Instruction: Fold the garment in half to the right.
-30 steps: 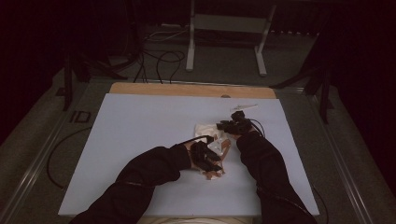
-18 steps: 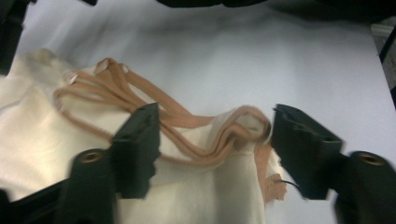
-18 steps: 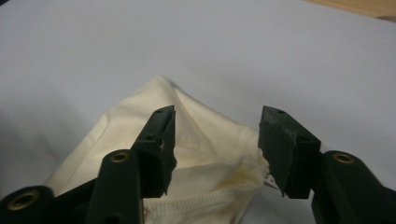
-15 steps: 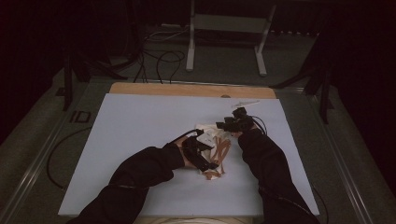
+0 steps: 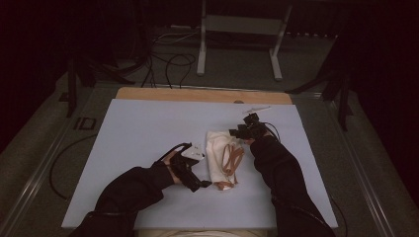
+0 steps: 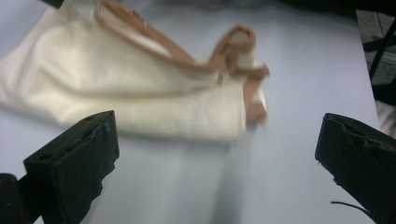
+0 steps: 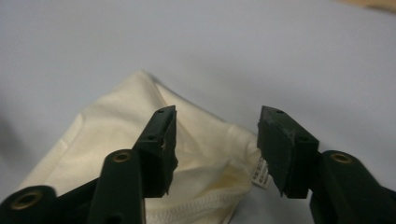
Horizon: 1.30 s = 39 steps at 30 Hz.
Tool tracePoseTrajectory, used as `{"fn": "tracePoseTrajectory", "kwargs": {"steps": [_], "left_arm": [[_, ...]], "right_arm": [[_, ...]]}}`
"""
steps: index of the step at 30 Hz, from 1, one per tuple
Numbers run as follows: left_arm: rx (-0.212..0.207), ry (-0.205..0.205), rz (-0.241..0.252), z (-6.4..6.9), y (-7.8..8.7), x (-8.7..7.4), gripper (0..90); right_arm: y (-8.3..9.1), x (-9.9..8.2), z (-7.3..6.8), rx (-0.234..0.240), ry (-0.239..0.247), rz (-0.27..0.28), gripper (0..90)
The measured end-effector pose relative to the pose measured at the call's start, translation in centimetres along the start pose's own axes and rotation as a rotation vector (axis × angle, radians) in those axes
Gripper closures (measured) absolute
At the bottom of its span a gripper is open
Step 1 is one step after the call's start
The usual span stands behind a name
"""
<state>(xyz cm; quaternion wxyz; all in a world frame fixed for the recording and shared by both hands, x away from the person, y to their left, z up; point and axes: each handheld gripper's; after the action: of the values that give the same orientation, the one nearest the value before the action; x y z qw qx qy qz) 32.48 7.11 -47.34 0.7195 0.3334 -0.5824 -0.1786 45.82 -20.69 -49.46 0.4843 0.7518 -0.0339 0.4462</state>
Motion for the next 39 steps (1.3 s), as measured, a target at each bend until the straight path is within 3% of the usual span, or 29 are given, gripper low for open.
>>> {"fn": "tracePoseTrajectory", "kwargs": {"steps": [3, 4, 12, 18, 27, 32, 37, 39], "left_arm": [[0.007, 0.000, -0.001, 0.1, 0.3, -0.4, 0.7], [0.018, 0.027, 0.013, 0.6, 1.3, -1.8, 0.7], [0.041, 0.079, 0.045, 1.1, 3.1, -4.6, 0.7], [0.053, 0.105, 0.085, 1.3, 4.1, -5.9, 0.7], [0.069, 0.145, 0.119, 1.2, 4.7, -7.3, 0.7], [0.122, 0.147, 0.180, 1.4, 5.1, -7.9, 0.7], [0.198, 0.146, 0.230, 1.4, 5.5, -8.3, 0.7], [0.205, 0.151, 0.254, 1.2, 5.8, -8.6, 0.7]], "right_arm": [[-0.4, -0.3, 0.1, 0.011, -0.014, -0.008, 47.5], [-0.6, -0.6, 0.2, 0.016, -0.011, -0.023, 49.0], [-0.1, -1.3, 0.3, 0.016, 0.002, -0.075, 59.9], [0.3, -1.3, 0.4, 0.006, 0.028, -0.107, 86.3], [1.4, -0.4, 0.6, -0.040, 0.056, -0.038, 88.5], [2.2, 0.2, 1.1, -0.061, 0.047, 0.021, 88.3], [1.8, 0.2, 1.6, -0.065, 0.034, 0.023, 88.1], [1.4, 0.0, 1.8, -0.070, 0.028, 0.012, 88.0]]}}
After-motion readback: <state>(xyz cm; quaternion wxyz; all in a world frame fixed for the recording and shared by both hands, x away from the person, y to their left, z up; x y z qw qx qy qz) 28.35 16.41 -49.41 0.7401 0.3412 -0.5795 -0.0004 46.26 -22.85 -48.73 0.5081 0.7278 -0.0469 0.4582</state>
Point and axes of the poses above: each handheld gripper's, and its own axes: y roughly backward along the jaws, x roughly out of its top, z roughly to its right, and after that the axes turned 3 degrees about y, right-handed
